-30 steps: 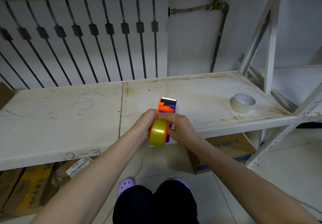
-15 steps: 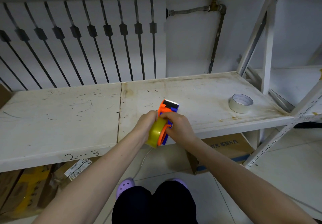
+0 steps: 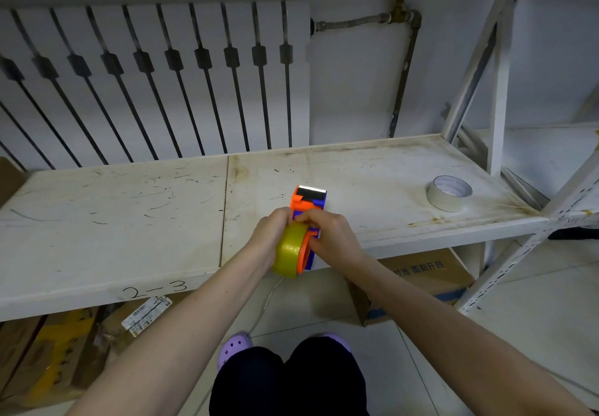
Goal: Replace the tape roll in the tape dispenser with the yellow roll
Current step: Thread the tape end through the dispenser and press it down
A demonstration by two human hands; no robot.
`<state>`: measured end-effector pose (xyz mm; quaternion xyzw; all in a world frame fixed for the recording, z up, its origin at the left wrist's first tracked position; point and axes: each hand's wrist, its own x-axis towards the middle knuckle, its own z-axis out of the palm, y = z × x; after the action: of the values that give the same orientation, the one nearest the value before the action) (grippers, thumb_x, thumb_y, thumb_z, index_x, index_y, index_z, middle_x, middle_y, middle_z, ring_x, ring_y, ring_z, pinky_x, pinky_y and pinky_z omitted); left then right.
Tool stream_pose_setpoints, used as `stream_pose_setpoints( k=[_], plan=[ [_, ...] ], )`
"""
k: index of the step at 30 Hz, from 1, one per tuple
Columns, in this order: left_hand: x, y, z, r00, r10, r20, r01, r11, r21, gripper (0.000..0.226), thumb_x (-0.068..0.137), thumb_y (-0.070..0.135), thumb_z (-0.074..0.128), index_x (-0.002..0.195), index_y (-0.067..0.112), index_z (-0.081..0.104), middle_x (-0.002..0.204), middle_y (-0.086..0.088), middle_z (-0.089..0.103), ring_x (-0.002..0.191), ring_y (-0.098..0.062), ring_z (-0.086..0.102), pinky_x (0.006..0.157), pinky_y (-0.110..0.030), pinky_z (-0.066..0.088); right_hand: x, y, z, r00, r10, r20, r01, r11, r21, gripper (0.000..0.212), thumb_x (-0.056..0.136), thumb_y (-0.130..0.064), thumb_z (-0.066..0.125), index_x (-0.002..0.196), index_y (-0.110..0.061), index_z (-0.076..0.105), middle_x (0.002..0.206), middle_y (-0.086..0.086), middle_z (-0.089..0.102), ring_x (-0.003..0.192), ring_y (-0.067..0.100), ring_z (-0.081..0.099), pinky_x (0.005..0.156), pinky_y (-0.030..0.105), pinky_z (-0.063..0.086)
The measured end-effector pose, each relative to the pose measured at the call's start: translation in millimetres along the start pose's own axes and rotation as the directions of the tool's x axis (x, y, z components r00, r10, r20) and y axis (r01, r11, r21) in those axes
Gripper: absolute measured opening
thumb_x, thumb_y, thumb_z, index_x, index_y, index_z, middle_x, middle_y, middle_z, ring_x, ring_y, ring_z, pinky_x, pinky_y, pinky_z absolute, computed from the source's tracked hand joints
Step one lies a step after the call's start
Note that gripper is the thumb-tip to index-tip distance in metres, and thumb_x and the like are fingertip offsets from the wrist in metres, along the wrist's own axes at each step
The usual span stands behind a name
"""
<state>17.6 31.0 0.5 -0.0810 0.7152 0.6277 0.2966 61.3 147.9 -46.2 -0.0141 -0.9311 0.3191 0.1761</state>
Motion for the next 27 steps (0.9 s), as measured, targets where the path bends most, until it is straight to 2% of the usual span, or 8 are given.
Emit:
stream_pose_setpoints(
  k=[2, 6, 10, 14, 17, 20, 23, 27],
  plan=[
    [-7, 5, 0, 1.000, -0.003, 0.010, 0.003, 1.000, 0.016, 0.041, 0.052, 0.016, 0.044, 0.089, 0.007, 0.059, 0.088, -0.018, 0.060, 0.073, -0.034, 0.058, 0.071, -0.037, 0.050, 2, -1, -2, 1.000, 0.006, 0.011, -0.006, 1.000, -0.014, 0.037, 0.074, 0.003, 0.060, 0.107, -0.012, 0.063, 0.105, 0.014, 0.069, 0.093, 0.032, 0.064, 0.076, 0.045, 0.055],
    [-17, 10, 0, 1.000, -0.004, 0.003, 0.004, 0.999, 0.042, 0.010, 0.074, 0.007, 0.040, 0.075, 0.010, 0.049, 0.071, -0.010, 0.051, 0.062, -0.026, 0.052, 0.058, -0.028, 0.045, 5, -3, -5, 0.997, 0.057, 0.046, -0.057, 0.998, -0.013, 0.035, 0.078, 0.002, 0.061, 0.109, -0.012, 0.060, 0.110, 0.013, 0.067, 0.097, 0.030, 0.063, 0.082, 0.043, 0.055],
    [-14, 7, -3, 1.000, 0.014, -0.016, -0.013, 0.998, 0.066, 0.011, 0.076, 0.005, 0.040, 0.069, 0.013, 0.042, 0.069, -0.009, 0.046, 0.063, -0.025, 0.047, 0.061, -0.029, 0.041, 7, -6, -5, 0.995, 0.084, 0.062, -0.083, 0.996, -0.027, 0.034, 0.079, 0.000, 0.060, 0.109, -0.014, 0.057, 0.110, 0.011, 0.066, 0.099, 0.028, 0.062, 0.082, 0.042, 0.055],
    [-14, 6, -2, 0.999, 0.041, -0.033, -0.038, 0.996, 0.086, 0.010, 0.077, 0.004, 0.040, 0.070, 0.012, 0.042, 0.073, -0.010, 0.044, 0.065, -0.024, 0.045, 0.062, -0.029, 0.039, 10, -10, -11, 0.980, 0.121, 0.160, -0.102, 0.988, -0.118, 0.039, 0.081, -0.006, 0.061, 0.116, -0.017, 0.049, 0.112, 0.012, 0.063, 0.100, 0.029, 0.059, 0.082, 0.043, 0.054],
    [-14, 4, -3, 0.998, 0.048, -0.032, -0.047, 0.998, 0.049, 0.011, 0.080, 0.011, 0.041, 0.070, 0.014, 0.044, 0.069, -0.008, 0.048, 0.063, -0.023, 0.048, 0.061, -0.028, 0.041, 9, -15, -17, 0.964, 0.124, 0.237, -0.094, 0.986, -0.135, 0.046, 0.086, -0.011, 0.059, 0.128, -0.020, 0.044, 0.125, 0.011, 0.056, 0.111, 0.028, 0.055, 0.093, 0.040, 0.049],
    [-16, 3, -3, 0.998, 0.046, -0.033, -0.045, 0.999, 0.025, 0.012, 0.080, 0.011, 0.040, 0.069, 0.014, 0.043, 0.069, -0.007, 0.048, 0.063, -0.023, 0.048, 0.061, -0.029, 0.041, 6, -20, -24, 0.961, 0.113, 0.252, -0.091, 0.991, -0.095, 0.043, 0.092, -0.011, 0.051, 0.133, -0.019, 0.044, 0.134, 0.012, 0.051, 0.120, 0.029, 0.050, 0.101, 0.040, 0.045],
    [-15, 3, -1, 0.998, 0.048, -0.040, -0.046, 0.998, 0.034, 0.012, 0.080, 0.007, 0.039, 0.070, 0.013, 0.044, 0.072, -0.009, 0.048, 0.064, -0.024, 0.048, 0.062, -0.029, 0.041, 3, -25, -28, 0.977, 0.091, 0.193, -0.086, 0.996, -0.037, 0.036, 0.094, -0.010, 0.041, 0.128, -0.019, 0.052, 0.132, 0.012, 0.053, 0.116, 0.028, 0.052, 0.097, 0.043, 0.048],
    [-14, 2, 0, 0.997, 0.040, -0.060, -0.037, 0.998, 0.052, 0.013, 0.079, 0.002, 0.038, 0.071, 0.012, 0.042, 0.076, -0.011, 0.045, 0.066, -0.025, 0.046, 0.063, -0.029, 0.039, 0, -29, -29, 0.976, 0.073, 0.204, -0.069, 0.997, -0.028, 0.036, 0.094, -0.013, 0.039, 0.126, -0.018, 0.053, 0.128, 0.010, 0.057, 0.111, 0.025, 0.055, 0.092, 0.042, 0.051]
  ],
)
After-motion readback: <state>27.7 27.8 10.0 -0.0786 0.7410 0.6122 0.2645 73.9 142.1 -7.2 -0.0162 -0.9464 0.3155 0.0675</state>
